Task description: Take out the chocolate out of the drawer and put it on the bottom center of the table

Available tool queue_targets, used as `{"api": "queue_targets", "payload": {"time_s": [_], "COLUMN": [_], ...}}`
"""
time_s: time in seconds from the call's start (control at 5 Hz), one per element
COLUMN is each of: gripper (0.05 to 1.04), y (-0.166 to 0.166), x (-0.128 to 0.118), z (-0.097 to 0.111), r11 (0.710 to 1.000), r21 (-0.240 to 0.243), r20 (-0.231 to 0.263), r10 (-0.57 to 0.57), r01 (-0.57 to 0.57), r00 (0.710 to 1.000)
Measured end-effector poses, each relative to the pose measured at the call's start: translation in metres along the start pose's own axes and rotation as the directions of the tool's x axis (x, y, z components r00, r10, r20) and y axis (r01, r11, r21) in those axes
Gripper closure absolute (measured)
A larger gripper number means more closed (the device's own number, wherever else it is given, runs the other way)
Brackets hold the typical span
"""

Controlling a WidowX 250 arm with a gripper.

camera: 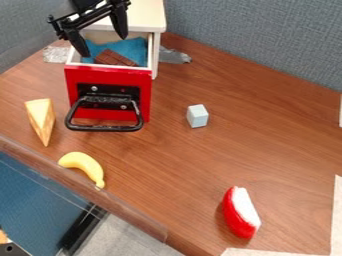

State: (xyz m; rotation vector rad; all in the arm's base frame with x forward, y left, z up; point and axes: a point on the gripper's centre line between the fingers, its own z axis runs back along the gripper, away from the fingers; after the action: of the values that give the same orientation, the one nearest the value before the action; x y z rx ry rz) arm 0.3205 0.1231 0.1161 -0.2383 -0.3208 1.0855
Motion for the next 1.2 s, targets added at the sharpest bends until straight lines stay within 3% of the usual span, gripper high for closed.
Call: {"api": "queue_targets", "payload": {"time_s": [0.2,0.8,1.2], "gripper": [0.082,0.083,0.083], "y": [0.004,-0.002,0.0], "x": [-0.002,0.0,0.0], "z": [-0.009,-0.028,-0.031], "r11": [1.0,0.996,0.996], "r21": [0.016,-0.086,-0.089], "r20": [-0.021,0.035,0.047], "r10": [0.009,-0.001,-0.007], "r01": [-0.008,0.004,0.011], "r00": [1.0,0.999,0.999]}}
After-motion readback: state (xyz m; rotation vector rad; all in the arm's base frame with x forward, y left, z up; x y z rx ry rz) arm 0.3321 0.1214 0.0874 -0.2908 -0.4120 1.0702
